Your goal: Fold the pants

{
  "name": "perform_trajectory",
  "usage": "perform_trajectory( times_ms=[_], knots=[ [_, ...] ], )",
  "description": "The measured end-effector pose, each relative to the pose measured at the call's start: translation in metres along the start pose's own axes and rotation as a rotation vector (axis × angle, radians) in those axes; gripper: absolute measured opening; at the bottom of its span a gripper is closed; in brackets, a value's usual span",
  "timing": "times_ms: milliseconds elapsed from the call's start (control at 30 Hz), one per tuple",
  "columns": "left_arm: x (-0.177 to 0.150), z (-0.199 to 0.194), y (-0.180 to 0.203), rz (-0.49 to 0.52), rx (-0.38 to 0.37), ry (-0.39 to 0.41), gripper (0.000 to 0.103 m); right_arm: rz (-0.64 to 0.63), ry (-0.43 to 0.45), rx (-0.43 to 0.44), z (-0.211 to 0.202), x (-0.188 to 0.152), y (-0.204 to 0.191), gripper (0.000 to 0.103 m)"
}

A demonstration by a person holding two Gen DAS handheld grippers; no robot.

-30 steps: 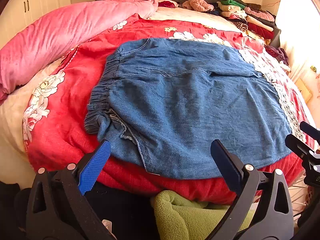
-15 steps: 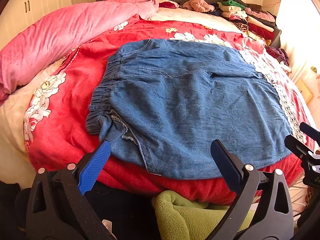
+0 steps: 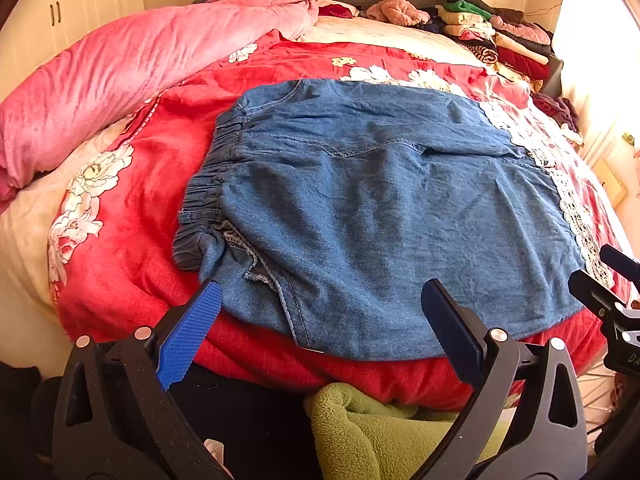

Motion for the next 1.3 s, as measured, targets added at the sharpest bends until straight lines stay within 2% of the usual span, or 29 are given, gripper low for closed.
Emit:
perform_trajectory(
  times_ms=[300,533,867,1033,1133,1300],
  knots=[
    [0.001,0.001,0.001,0.001,0.009,0.006,0.094,-0.007,0.001,0.000,0.003,0.003,0.000,0.099],
    [0.019,0.008,-0.013,-0.013,0.019,0.004,0.094,-0.019,0.003,0.022,0.016,0.026,-0.002,0.099],
    [0.068,0.028,-0.058,-0.067,0.030,0.010,0.094,-0.080,0.015,0.058,0.056,0.092,-0.014,0.099],
    [0.100,0.049,-0.087,-0.091,0.052,0.000,0.094,-0.112,0.010,0.106,0.083,0.127,-0.026,0.099],
    [0.118,0.067,-0.103,-0.102,0.060,-0.010,0.094,-0.173,0.024,0.109,0.103,0.153,-0.039,0.099],
    [0.140,0.099,-0.114,-0.094,-0.019,-0.048,0.094,-0.237,-0.023,0.150,0.146,0.184,-0.059,0.099]
  ],
)
Point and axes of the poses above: each gripper's, at about its wrist camera, not at the fingertips, and z roughly the way its jaws point, y to its right, x to its top, the point moved 8 cm from there along z, roughly the way its jaws point, and after that the axes turned 2 degrees about z, right-handed, at the moved point
